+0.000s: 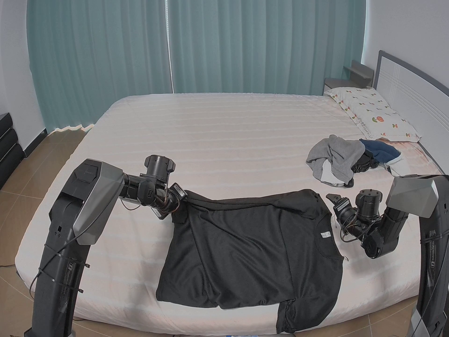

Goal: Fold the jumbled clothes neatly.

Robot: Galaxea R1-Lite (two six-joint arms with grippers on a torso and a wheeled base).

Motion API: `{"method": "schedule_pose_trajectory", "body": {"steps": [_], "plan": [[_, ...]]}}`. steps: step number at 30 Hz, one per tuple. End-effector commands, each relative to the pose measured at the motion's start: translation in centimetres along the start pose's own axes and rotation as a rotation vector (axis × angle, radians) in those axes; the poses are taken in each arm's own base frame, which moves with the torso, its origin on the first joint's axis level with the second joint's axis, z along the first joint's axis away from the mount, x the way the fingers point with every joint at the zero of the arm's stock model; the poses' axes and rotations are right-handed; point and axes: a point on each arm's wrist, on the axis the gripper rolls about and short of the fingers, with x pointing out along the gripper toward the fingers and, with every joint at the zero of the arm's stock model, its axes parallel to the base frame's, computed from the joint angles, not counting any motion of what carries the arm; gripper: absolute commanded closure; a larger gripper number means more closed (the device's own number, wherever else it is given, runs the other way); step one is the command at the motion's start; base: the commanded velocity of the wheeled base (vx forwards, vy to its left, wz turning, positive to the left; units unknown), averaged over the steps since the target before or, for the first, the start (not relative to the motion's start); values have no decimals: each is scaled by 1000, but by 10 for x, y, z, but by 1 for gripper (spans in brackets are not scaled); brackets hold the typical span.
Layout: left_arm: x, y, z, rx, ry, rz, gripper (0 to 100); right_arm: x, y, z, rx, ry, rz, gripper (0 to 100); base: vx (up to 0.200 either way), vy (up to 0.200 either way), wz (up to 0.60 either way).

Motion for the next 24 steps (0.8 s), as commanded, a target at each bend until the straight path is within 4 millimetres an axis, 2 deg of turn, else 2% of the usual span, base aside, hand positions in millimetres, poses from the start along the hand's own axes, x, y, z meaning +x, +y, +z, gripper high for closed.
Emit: {"method": "schedule_pose_trajectory", "body": {"steps": [1, 6, 15, 17, 21, 22, 24], "plan": [[12, -1, 11, -107, -91, -27, 100, -2, -7, -7, -7, 5, -2, 0, 0, 0, 0], [3, -6, 39, -259, -180, -122, 100, -3, -9, -10, -11, -1, 16, 0, 0, 0, 0], [21, 5, 40, -242, -307, -130, 100, -3, -11, -12, -11, -9, 21, 0, 0, 0, 0], [22, 4, 43, -247, -368, -149, 100, -3, -12, -12, -12, -10, 23, 0, 0, 0, 0], [23, 3, 43, -245, -379, -160, 100, -3, -11, -13, -13, -10, 26, 0, 0, 0, 0], [23, 2, 42, -244, -378, -160, 0, -3, -12, -12, -12, -12, 25, 0, 0, 0, 0], [21, 1, 43, -244, -375, -164, 0, -3, -12, -13, -13, -10, 26, 0, 0, 0, 0]]}}
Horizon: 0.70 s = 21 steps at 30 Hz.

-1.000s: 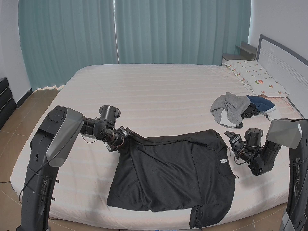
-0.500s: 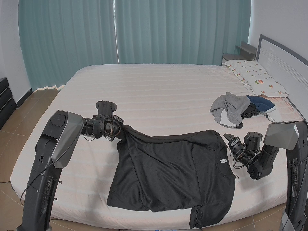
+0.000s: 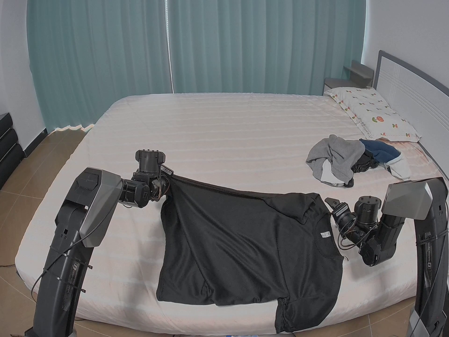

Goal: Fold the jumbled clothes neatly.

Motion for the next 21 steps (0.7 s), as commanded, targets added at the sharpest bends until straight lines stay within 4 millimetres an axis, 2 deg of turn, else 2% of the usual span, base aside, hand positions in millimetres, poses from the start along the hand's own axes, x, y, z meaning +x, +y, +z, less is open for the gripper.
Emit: {"method": "schedule_pose_trajectory", "body": {"steps": [1, 5, 10, 13, 15, 16, 21], "plan": [[-1, 1, -2, 3, 9, 10, 0, 0, -1, -2, -1, 4, -4, 0, 0, 0, 0], [-8, 6, -1, 26, 53, 110, 0, -1, -4, -5, -26, 14, -14, 0, 0, 0, 0], [-32, -8, 23, -4, 84, 131, 0, -1, -7, -9, -62, 19, -11, 0, 0, 0, 0], [-56, -13, 39, -23, 137, 111, 0, -3, -8, -10, -64, 18, -6, 0, 0, 0, 0], [-69, -16, 42, -30, 197, 85, 0, -3, -10, -11, -68, 18, -7, 0, 0, 0, 0], [-83, -15, 44, -30, 271, 62, 0, -3, -9, -11, -69, 18, -6, 0, 0, 0, 0], [-105, -1, 38, 3, 399, 73, 0, -4, -10, -11, -71, 18, -7, 0, 0, 0, 0]]}}
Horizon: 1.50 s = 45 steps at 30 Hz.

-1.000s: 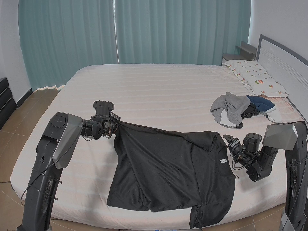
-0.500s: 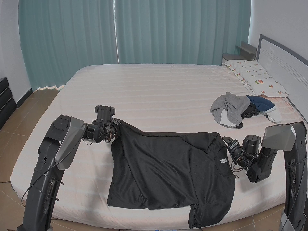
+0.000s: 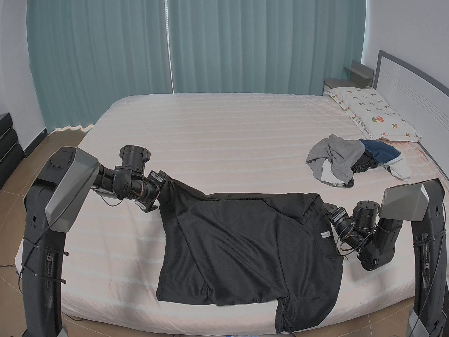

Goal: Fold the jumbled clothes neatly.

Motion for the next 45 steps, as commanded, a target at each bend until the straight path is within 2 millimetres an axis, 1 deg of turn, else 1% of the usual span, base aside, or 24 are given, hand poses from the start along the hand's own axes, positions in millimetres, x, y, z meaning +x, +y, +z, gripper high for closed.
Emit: {"method": "schedule_pose_trajectory", "body": {"steps": [1, 2, 3, 4, 5, 7, 10, 12, 13, 14, 16, 17, 18, 19, 20, 21, 24, 27, 28, 31, 38, 42, 43, 45], "plan": [[-48, -4, 0, 31, 79, -38, 0, -1, -2, -2, -6, 4, -3, 0, 0, 0, 0], [-47, 8, -5, 51, 108, -6, 0, -1, -2, -3, -7, 5, -3, 0, 0, 0, 0], [-47, 13, -8, 62, 126, 4, 0, -1, -2, -3, -7, 5, -3, 0, 0, 0, 0], [-47, 13, -8, 62, 126, 4, 0, -1, -2, -3, -7, 5, -3, 0, 0, 0, 0], [-50, 30, -18, 128, 199, 31, 0, -1, -2, -3, -7, 6, -4, 0, 0, 0, 0], [-58, 37, -23, 149, 223, 40, 0, -1, -2, -3, -7, 6, -4, 0, 0, 0, 0], [-79, 50, -36, 166, 234, 30, 0, -1, -2, -3, -8, 8, -3, 0, 0, 0, 0], [-90, 59, -45, 174, 228, 14, 0, -2, -2, -2, -8, 11, 0, 0, 0, 0, 0], [-92, 60, -48, 177, 228, 13, 0, -2, -2, -2, -8, 14, -1, 0, 0, 0, 0], [-101, 67, -64, 192, 236, -5, 0, -4, -2, 0, -4, 14, 1, 0, 0, 0, 0], [-112, 78, -79, 204, 244, -12, 0, -5, -2, 0, -2, 26, 4, 0, 0, 0, 0], [-114, 80, -83, 203, 246, -11, 0, -6, -2, 0, -2, 29, 4, 0, 0, 0, 0], [-123, 85, -92, 190, 251, -14, 0, -7, -2, -1, -3, 33, 3, 0, 0, 0, 0], [-129, 89, -97, 170, 250, -15, 0, -7, -2, 0, -3, 33, 4, 0, 0, 0, 0], [-130, 90, -98, 164, 248, -17, 0, -7, -2, 0, -3, 33, 4, 0, 0, 0, 0], [-138, 99, -103, 126, 240, -34, 0, -7, -1, 0, -3, 32, 6, 0, 0, 0, 0], [-142, 112, -109, 104, 223, -59, 0, -7, -1, 0, -3, 33, 7, 0, 0, 0, 0], [-147, 118, -111, 105, 208, -90, 0, -7, -1, 0, -3, 32, 6, 0, 0, 0, 0], [-152, 124, -114, 104, 208, -87, 0, -7, -1, 0, -3, 34, 5, 0, 0, 0, 0], [-161, 133, -119, 103, 216, -77, 0, -7, -2, 0, -5, 35, 4, 0, 0, 0, 0], [-162, 132, -118, 59, 197, -84, 0, -11, -1, -2, -6, 43, 0, 0, 0, 0, 0], [-162, 132, -118, 60, 193, -84, 0, -24, 12, -2, -14, 54, 17, 0, -200, 0, 0], [-162, 132, -118, 60, 193, -84, 0, -24, 12, -2, -14, 54, 17, 0, -200, 0, 0], [-162, 132, -118, 58, 191, -81, 0, -40, 23, 2, -21, 59, 28, 0, -200, 0, 0]]}}
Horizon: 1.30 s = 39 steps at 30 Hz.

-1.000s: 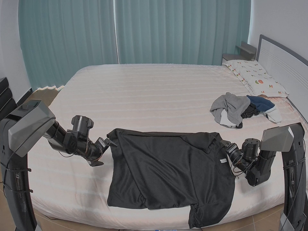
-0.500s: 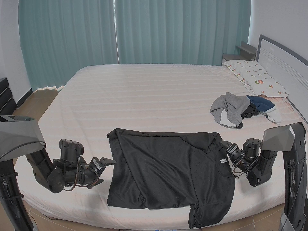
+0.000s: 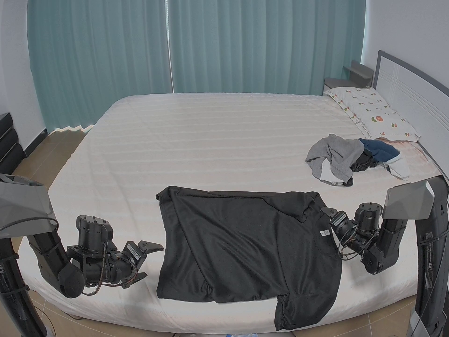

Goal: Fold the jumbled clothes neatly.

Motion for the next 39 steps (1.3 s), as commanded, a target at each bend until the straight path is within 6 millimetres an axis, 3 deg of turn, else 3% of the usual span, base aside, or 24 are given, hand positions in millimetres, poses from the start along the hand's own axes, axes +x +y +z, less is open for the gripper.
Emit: {"method": "schedule_pose_trajectory", "body": {"steps": [1, 7, 8, 14, 20, 24, 29, 39], "plan": [[0, 0, 0, -1, -3, 2, 0, -20, 19, 6, -10, -2, 32, 0, -200, 0, 0], [1, -1, 0, 3, -8, -9, 0, -26, 27, -4, -68, 38, 37, 0, -33, 0, 0], [1, -1, 0, 1, -6, -9, 0, -28, 16, -13, -71, 68, 4, 0, 0, 0, 0], [2, -1, 0, 10, -5, -11, 0, -39, 1, -20, -46, 91, -10, 0, 0, 0, 0], [3, -2, 0, 14, -2, -13, 0, -59, -5, -21, -28, 159, -37, 0, 0, -200, 0], [3, -1, -1, 18, 0, -9, 0, -62, -5, -10, -18, 130, -35, 0, 0, -200, 0], [3, 0, -3, 25, 1, 0, 0, -64, -10, -14, -21, 148, -56, 0, 0, -200, 0], [1, 5, -8, 120, -74, 74, 0, -69, -7, -21, -32, 174, -58, 0, 0, 0, 0]]}}
